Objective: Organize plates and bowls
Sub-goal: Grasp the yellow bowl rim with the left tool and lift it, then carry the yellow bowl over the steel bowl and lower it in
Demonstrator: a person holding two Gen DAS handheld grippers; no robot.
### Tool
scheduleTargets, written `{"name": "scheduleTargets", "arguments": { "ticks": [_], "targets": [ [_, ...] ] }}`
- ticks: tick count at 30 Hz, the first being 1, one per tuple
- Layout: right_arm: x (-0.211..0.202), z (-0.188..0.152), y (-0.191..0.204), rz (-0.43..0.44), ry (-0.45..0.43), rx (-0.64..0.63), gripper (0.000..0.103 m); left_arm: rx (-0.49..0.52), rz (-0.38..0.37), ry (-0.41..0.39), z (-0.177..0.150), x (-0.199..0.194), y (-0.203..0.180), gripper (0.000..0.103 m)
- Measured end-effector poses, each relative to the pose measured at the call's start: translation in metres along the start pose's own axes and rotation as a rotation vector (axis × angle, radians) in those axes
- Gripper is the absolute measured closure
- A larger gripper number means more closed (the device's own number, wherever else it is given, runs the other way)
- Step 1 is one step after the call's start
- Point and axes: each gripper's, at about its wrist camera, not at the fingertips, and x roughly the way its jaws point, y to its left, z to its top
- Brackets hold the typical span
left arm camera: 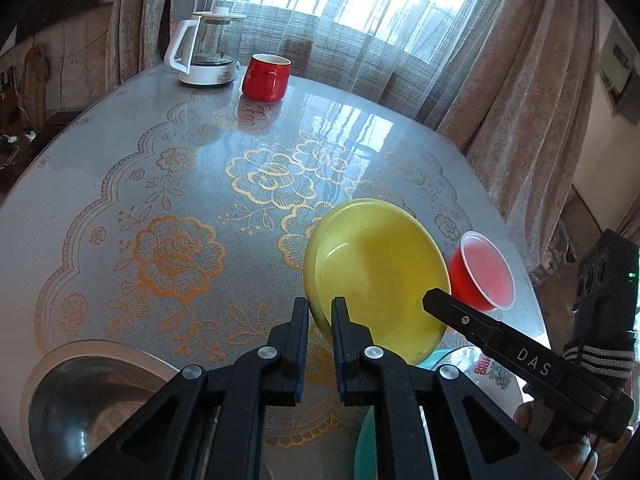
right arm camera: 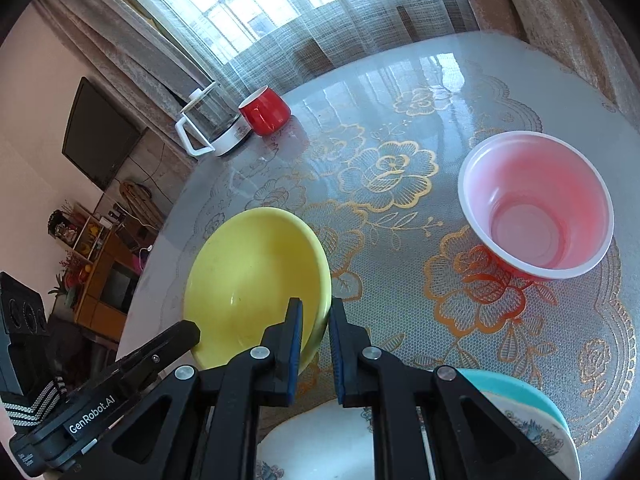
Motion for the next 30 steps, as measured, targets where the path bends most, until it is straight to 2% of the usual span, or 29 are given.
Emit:
{"name": "scheduleTargets", "arguments": {
  "ticks": [16, 30],
  "targets": [
    [-0.009, -0.022, 0.056, 0.088, 0.003, -0.101, 0.09, 0.003, 0.013, -0.082, -0.034, -0.067, 0.034, 0.091],
    [0.001, -0.067, 0.117, 0.177, 0.075, -0.221, 0.09, -0.114, 0.042, -0.092, -0.076, -0.108, 0.101, 0.09]
  ]
}}
